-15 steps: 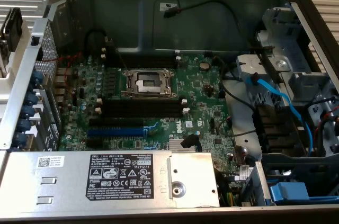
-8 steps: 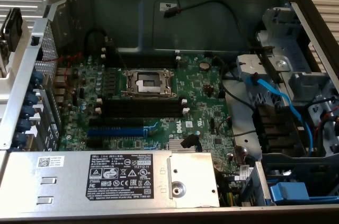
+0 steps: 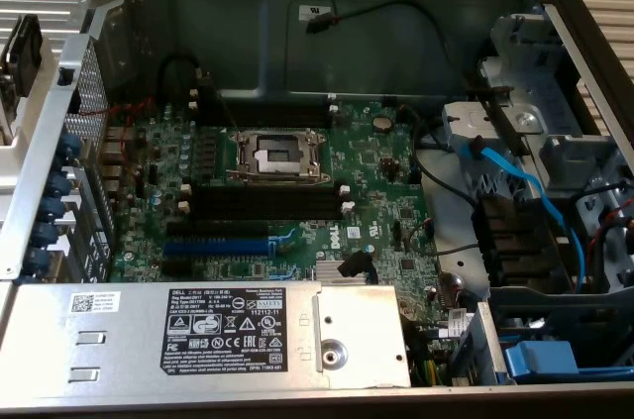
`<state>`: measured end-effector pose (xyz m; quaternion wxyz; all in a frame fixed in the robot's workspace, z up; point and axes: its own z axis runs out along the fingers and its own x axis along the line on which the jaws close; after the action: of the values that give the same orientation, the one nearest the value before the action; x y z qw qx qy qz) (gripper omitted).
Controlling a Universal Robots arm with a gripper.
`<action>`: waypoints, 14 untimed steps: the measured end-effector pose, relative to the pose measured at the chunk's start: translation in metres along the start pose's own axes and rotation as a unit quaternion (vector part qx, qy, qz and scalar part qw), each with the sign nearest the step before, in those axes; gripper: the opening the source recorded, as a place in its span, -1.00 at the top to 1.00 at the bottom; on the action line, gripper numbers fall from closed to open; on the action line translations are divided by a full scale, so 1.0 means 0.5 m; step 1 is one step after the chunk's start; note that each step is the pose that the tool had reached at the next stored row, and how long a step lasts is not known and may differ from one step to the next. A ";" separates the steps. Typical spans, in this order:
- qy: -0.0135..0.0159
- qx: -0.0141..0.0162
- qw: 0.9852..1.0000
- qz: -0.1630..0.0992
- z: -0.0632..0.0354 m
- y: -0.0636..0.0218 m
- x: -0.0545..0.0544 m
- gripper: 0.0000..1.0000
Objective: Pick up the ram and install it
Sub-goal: 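Pick up the ram and move it above insertion slot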
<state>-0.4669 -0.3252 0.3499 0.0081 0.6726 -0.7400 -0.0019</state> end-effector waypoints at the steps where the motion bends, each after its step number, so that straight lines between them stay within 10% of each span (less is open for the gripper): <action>1: 0.000 0.000 1.000 -0.009 0.002 0.000 0.000 0.80; 14: 0.001 0.001 0.998 -0.068 0.012 0.000 0.000 0.80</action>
<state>-0.4668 -0.3254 0.3439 0.0080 0.7212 -0.6927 -0.0010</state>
